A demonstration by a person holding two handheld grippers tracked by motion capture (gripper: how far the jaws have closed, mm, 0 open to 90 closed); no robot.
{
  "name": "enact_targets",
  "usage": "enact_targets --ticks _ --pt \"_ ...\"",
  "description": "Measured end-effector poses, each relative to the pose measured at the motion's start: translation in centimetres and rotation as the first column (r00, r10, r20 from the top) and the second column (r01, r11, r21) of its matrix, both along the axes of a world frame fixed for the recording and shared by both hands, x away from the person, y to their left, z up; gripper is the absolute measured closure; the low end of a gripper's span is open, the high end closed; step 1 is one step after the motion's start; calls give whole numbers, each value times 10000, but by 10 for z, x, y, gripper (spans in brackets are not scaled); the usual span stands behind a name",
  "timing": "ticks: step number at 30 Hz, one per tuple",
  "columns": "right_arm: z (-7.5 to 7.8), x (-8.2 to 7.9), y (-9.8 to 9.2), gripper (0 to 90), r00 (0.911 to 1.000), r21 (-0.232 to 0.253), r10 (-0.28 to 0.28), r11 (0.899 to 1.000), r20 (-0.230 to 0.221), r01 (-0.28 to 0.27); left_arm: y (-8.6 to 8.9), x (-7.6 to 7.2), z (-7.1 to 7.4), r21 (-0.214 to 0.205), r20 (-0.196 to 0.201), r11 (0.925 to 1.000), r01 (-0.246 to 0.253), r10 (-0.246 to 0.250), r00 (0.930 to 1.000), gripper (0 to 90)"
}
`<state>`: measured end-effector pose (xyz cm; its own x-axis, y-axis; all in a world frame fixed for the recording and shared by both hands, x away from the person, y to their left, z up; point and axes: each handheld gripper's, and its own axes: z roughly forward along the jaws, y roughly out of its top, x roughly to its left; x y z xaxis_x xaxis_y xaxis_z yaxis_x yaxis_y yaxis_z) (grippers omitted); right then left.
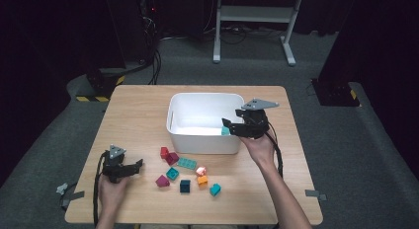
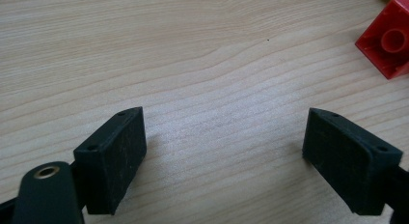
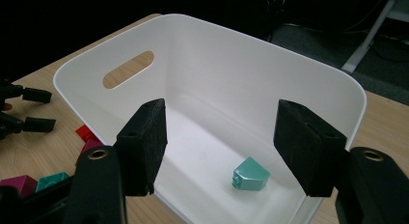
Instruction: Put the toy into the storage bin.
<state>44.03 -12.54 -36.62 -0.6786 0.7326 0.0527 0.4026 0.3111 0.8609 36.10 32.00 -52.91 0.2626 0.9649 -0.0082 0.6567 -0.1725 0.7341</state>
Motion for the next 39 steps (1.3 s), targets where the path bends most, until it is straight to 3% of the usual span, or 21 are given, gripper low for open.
enact_targets --ticks 39 --pt "-15 -39 -22 374 9992 371 87 9993 402 -102 0 0 0 4 6 10000 -5 5 10000 157"
